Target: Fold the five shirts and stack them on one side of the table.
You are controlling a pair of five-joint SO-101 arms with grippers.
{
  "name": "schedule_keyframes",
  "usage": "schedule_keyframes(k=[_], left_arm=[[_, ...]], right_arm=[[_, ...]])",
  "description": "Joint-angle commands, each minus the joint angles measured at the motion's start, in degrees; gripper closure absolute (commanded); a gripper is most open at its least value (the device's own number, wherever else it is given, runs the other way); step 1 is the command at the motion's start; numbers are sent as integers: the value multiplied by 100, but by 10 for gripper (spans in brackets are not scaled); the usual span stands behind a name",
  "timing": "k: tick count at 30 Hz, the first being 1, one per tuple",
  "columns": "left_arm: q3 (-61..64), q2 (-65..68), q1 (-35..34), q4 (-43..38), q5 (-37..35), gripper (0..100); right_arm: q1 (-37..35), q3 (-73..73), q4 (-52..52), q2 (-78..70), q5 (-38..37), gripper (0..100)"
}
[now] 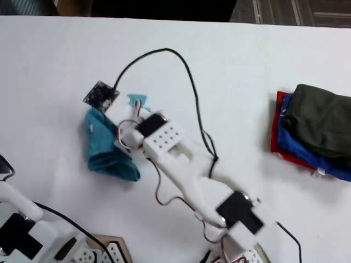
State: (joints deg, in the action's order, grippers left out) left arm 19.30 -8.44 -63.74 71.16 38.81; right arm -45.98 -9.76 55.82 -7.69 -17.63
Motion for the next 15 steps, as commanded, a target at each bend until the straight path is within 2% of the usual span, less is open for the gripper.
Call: schedule_keyframes(k=[1,5,9,11,15], left_arm=[[4,-246,343,220,53,744],[4,-246,1064,642,53,744],[4,-246,1723,774,9,744],[4,-246,2084,844,9,744],[4,-246,3007,1020,9,744]], right_arm=[[400,554,22,-356,-26,776],[1007,615,22,-760,-44,803],[1446,624,4,-998,-9,992],[1648,624,4,-1015,-9,958],[2053,765,22,-980,-44,977]])
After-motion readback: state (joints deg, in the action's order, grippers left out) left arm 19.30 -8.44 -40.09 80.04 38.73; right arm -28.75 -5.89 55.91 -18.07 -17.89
